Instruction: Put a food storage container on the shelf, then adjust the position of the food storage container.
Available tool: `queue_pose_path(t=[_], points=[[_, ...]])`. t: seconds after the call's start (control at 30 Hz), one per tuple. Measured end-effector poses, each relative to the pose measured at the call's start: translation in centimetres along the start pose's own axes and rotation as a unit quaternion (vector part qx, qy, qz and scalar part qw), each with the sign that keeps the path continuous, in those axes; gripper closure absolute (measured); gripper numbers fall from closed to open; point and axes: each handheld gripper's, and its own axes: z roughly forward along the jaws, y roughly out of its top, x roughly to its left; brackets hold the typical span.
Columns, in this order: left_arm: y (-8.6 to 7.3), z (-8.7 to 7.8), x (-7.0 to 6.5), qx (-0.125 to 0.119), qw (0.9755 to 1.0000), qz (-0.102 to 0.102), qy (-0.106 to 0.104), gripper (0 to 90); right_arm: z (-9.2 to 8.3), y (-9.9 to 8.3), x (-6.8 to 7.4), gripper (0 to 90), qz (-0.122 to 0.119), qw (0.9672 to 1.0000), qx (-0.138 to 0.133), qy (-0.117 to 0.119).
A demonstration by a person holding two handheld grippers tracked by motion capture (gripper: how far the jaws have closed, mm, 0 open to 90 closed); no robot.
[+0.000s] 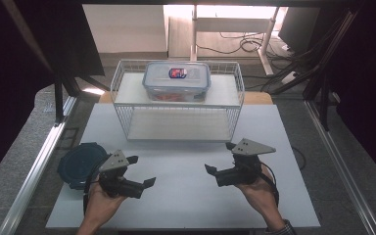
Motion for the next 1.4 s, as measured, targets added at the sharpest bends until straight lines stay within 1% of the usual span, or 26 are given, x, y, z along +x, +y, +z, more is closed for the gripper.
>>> queue_pose_path(t=[0.07,0.1,0.13,0.23,0.3,0.33,0.4,0.43,0.53,0.63,0.67,0.7,0.73,0.77,0.83,0.9,0.97,1.0,1.07,1.13,1.17,1.23,1.27,1.3,1.37,1.4], points=[[-0.7,0.0,-0.1,0.001,1.0,-0.002,0.004,4.0,0.0,-0.6,0.3,1.2,-0.001,1.0,-0.001,0.005],[-0.7,0.0,-0.1,0.001,1.0,-0.002,0.004,4.0,0.0,-0.9,0.5,1.2,-0.001,1.0,-0.002,0.007],[-1.4,0.1,-0.1,0.002,0.9999,-0.005,0.011,4.1,0.0,-1.2,0.7,1.2,0.0,1.0,-0.003,0.008],[-2.3,0.4,-0.4,0.005,0.9998,-0.013,0.012,4.3,0.1,-2.4,1.3,1.2,0.0,0.9999,-0.009,0.008],[-2.7,0.7,-0.6,0.009,0.9998,-0.011,0.01,4.3,0.1,-3.2,1.5,1.1,0.007,0.9999,-0.014,0.007],[-3.0,0.9,-0.8,0.014,0.9998,-0.004,0.014,4.3,0.1,-3.5,1.5,1.1,0.011,0.9998,-0.016,0.007],[-3.3,1.1,-0.9,0.017,0.9997,0.001,0.018,4.3,0.2,-4.3,1.5,1.1,0.019,0.9996,-0.016,0.012],[-3.9,1.3,-1.1,0.023,0.9995,0.006,0.021,4.3,0.2,-4.6,1.6,1.1,0.021,0.9996,-0.015,0.013],[-4.5,1.6,-1.0,0.025,0.9996,-0.004,0.013,4.2,0.3,-6.0,1.7,1.2,0.027,0.9995,-0.007,0.018],[-4.8,1.8,-1.0,0.027,0.9996,-0.009,0.006,4.3,0.5,-7.2,2.0,1.2,0.03,0.9994,0.009,0.016],[-4.9,1.9,-1.0,0.028,0.9995,-0.009,0.006,4.2,0.7,-7.7,2.1,1.2,0.032,0.9991,0.021,0.017],[-4.9,1.9,-1.0,0.028,0.9995,-0.009,0.006,4.2,0.7,-7.7,2.1,1.2,0.032,0.9991,0.021,0.017],[-4.9,2.0,-0.9,0.031,0.9995,-0.009,0.006,4.2,0.9,-8.2,2.2,1.2,0.031,0.9988,0.032,0.019],[-4.9,2.0,-0.9,0.032,0.9994,-0.01,0.005,4.3,1.0,-8.3,2.2,1.2,0.029,0.9988,0.036,0.018],[-4.9,1.9,-0.7,0.031,0.9993,-0.02,0.0,4.3,1.0,-8.3,2.2,1.2,0.024,0.9989,0.037,0.012],[-4.8,1.8,-0.5,0.027,0.9992,-0.03,-0.007,4.2,1.0,-8.3,2.1,1.3,0.027,0.9989,0.036,0.012],[-4.7,1.7,-0.4,0.029,0.999,-0.034,-0.007,3.2,1.0,-8.3,2.0,1.3,0.027,0.9989,0.037,0.011],[-4.5,1.7,-0.1,0.027,0.9985,-0.048,-0.003,3.2,1.1,-8.4,1.9,1.5,0.028,0.9986,0.043,0.01],[-4.4,1.6,0.3,0.028,0.9981,-0.055,0.004,5.5,1.3,-8.6,1.9,1.7,0.028,0.9984,0.048,0.01],[-4.0,1.1,0.7,0.025,0.9984,-0.047,0.02,10.7,1.4,-8.6,1.9,1.9,0.027,0.9983,0.051,0.01],[-4.0,1.1,0.7,0.025,0.9984,-0.047,0.02,15.5,1.4,-8.6,1.9,1.9,0.027,0.9983,0.051,0.01],[-3.3,0.1,2.0,0.013,0.9979,-0.057,0.027,28.7,1.6,-8.7,2.1,2.0,0.024,0.9981,0.056,0.01],[-3.3,0.1,2.0,0.013,0.9979,-0.057,0.027,35.5,1.7,-8.7,2.1,2.1,0.023,0.9981,0.057,0.011],[-2.8,-0.5,3.0,0.012,0.997,-0.062,0.044,43.9,1.8,-8.7,2.1,2.2,0.022,0.998,0.058,0.011],[-2.5,-1.0,4.1,0.018,0.9945,-0.071,0.075,59.2,1.9,-8.8,2.2,2.5,0.02,0.9978,0.063,0.011],[-2.4,-1.3,4.7,0.019,0.9932,-0.078,0.084,65.9,2.0,-8.8,2.2,2.8,0.018,0.9976,0.066,0.01]])
